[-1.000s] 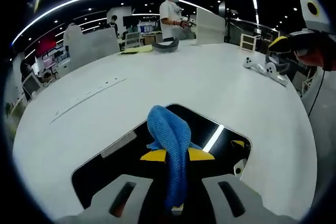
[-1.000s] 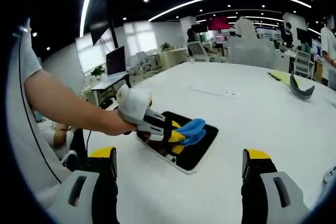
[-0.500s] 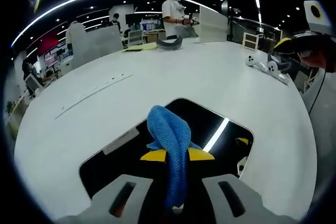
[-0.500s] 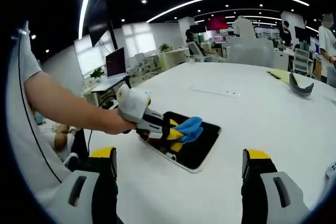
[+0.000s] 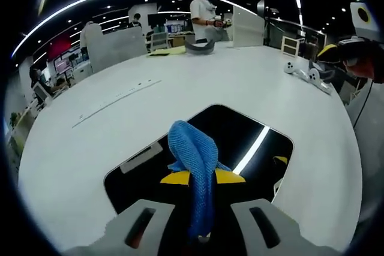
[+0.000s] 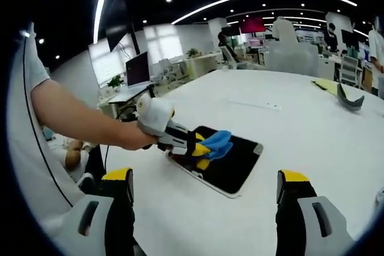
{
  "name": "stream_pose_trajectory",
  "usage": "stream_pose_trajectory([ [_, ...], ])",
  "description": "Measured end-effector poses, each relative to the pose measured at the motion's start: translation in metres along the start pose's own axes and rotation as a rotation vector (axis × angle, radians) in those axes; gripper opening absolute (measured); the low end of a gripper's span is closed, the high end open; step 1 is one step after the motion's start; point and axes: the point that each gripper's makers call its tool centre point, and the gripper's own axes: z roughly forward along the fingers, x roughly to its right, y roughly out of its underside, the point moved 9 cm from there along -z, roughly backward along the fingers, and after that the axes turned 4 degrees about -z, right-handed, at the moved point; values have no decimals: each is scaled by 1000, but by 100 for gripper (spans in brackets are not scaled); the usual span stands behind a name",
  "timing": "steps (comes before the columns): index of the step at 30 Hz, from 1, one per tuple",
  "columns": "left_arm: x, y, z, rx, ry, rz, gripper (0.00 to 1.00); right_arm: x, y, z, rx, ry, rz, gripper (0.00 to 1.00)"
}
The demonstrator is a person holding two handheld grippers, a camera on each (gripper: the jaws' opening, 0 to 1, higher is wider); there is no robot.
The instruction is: Wipe the mirror surface with the cleaning cloth until all visible marks leave the cleaned area.
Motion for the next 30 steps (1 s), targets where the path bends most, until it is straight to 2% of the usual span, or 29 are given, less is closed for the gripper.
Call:
stream_pose_trajectory([
  [30, -29, 17, -26, -5, -50, -14, 10, -19, 0, 5, -17, -11, 4, 99],
])
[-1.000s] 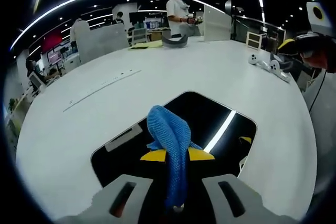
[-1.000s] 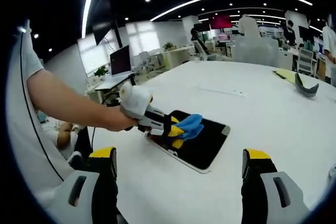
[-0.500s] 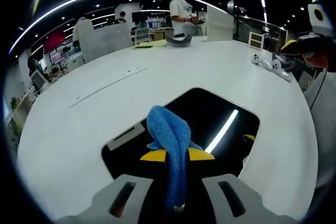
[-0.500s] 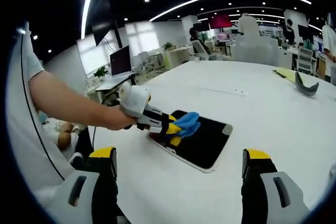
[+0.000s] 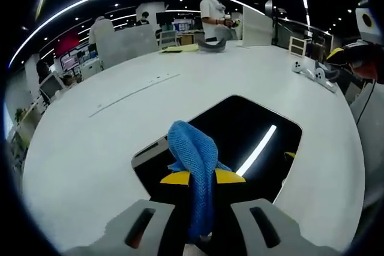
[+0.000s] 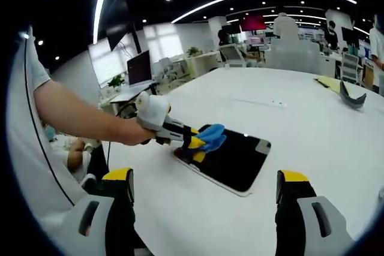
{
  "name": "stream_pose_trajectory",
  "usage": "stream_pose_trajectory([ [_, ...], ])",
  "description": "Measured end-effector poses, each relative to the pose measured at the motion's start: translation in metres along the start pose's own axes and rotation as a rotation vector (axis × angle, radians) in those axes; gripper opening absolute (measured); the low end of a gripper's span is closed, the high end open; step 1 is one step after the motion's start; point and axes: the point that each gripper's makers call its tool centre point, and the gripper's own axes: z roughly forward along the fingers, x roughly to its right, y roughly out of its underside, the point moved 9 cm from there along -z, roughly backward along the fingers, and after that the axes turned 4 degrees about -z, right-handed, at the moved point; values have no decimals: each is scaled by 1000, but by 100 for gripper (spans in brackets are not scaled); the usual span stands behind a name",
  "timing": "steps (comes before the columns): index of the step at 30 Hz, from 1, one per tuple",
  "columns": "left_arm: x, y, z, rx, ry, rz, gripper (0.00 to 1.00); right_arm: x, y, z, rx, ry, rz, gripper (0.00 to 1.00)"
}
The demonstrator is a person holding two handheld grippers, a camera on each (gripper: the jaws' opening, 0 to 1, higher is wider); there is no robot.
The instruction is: Wipe the mirror surface with the cleaning cloth until all visible marks leave the cleaned area.
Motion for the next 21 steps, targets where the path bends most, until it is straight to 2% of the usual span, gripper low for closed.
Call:
stream_pose_trajectory([
  [21, -13, 9, -12, 3, -26, -19, 10, -5, -2, 5, -4, -8, 5, 99],
])
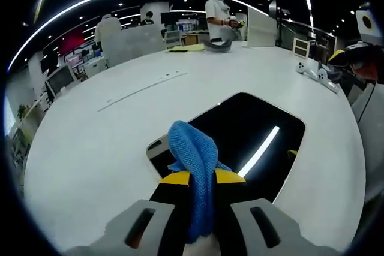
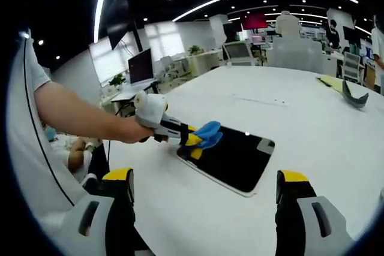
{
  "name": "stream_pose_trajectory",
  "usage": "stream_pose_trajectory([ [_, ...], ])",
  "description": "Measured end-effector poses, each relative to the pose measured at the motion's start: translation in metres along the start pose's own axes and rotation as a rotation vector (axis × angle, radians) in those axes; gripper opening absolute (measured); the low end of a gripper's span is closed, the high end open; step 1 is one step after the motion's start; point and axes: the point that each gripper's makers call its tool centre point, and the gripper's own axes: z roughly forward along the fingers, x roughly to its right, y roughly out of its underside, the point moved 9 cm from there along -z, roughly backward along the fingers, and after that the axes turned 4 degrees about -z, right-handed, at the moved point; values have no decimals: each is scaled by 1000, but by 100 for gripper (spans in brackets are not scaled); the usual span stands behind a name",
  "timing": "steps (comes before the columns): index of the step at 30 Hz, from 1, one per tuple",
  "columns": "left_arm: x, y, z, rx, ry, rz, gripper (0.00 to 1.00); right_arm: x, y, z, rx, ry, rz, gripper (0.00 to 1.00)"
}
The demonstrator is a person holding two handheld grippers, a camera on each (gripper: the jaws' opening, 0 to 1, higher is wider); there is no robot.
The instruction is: Wipe the mirror surface with the cleaning cloth until all visible marks leave the cleaned area.
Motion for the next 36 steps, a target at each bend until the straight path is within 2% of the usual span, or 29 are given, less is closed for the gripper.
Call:
stream_pose_trajectory([
  [36, -6, 3, -5, -9, -19, 3, 10, 2, 1, 0, 13, 7, 13, 99],
])
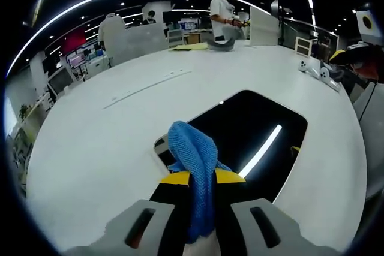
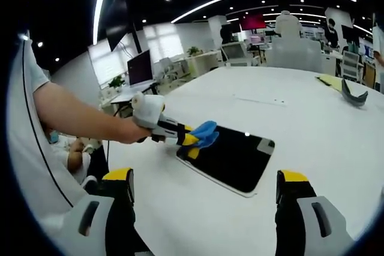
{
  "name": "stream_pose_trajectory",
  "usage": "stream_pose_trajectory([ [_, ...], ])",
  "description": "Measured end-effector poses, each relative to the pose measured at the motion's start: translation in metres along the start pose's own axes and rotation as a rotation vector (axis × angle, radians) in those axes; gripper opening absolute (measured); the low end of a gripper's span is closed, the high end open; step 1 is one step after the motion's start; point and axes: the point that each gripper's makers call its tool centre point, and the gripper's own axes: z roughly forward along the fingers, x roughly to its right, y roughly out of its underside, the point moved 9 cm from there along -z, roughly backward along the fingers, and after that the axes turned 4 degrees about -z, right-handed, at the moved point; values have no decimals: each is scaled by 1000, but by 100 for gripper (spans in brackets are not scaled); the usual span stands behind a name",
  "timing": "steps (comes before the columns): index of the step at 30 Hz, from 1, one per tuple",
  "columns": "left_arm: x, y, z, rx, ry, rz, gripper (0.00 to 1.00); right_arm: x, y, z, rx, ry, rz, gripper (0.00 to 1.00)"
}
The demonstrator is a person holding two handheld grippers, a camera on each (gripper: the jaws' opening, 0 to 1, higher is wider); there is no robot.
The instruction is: Wipe the mirror surface with the cleaning cloth until all visible marks leave the cleaned area.
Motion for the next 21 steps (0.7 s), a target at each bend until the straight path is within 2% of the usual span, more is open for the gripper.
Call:
stream_pose_trajectory([
  [14, -1, 2, -6, -20, -9, 1, 10, 8, -3, -9, 26, 21, 12, 99],
  [21, 2, 9, -14, -25, -23, -11, 10, 10, -5, -8, 39, 18, 14, 97],
])
